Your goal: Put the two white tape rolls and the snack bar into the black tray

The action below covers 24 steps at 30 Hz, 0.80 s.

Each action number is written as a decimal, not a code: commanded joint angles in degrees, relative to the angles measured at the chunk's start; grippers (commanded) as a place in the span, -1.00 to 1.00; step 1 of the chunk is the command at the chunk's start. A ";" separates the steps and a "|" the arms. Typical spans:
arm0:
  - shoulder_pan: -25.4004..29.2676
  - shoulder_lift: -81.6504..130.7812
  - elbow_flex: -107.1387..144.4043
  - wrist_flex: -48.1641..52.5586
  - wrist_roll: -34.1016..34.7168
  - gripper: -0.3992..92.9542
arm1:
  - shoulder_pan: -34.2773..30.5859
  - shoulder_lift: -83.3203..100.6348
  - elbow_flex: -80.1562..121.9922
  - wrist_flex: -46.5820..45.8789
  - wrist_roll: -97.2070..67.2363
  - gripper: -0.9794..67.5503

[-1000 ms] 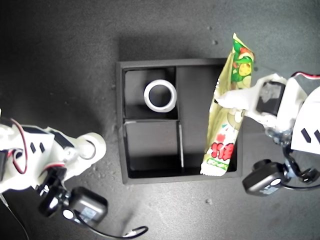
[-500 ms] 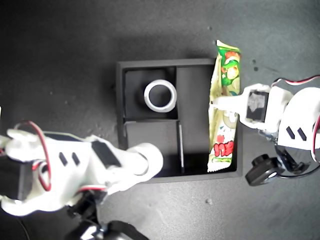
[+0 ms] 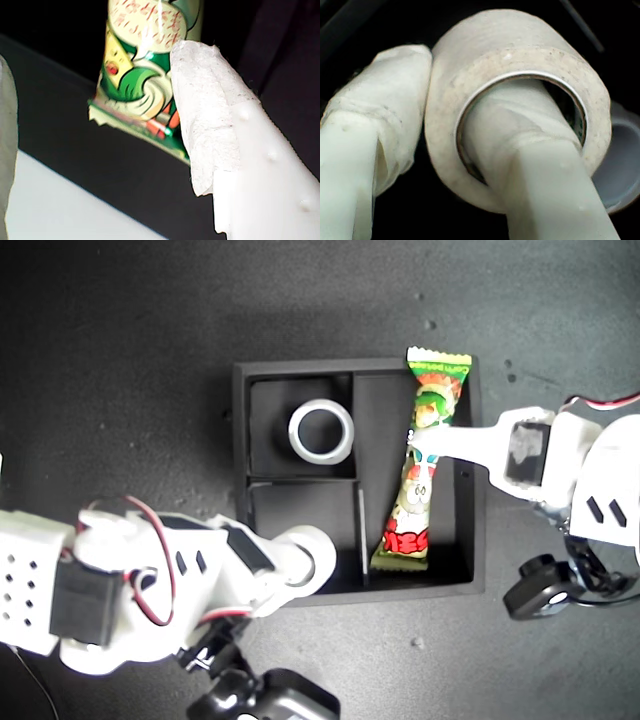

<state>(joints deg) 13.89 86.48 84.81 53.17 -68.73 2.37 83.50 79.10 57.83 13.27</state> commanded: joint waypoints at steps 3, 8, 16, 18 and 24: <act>1.67 0.00 -0.18 -0.26 -1.67 -0.74 | -0.53 1.14 -12.83 8.17 2.11 -0.43; 2.02 1.93 0.70 0.62 -2.29 -0.74 | 0.88 1.14 -17.40 14.06 5.45 -0.44; -2.20 19.86 18.02 7.56 -5.19 -0.99 | 5.27 6.68 -16.96 20.65 30.15 -0.96; -3.34 24.96 23.29 9.67 -4.57 -0.99 | 5.71 9.05 -15.38 22.06 37.35 -0.98; -5.63 41.84 42.54 9.05 -5.89 -0.99 | 6.68 18.37 -6.06 25.93 52.65 -0.98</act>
<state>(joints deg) 9.67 119.62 120.67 62.84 -73.74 8.70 94.39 68.12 83.94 59.77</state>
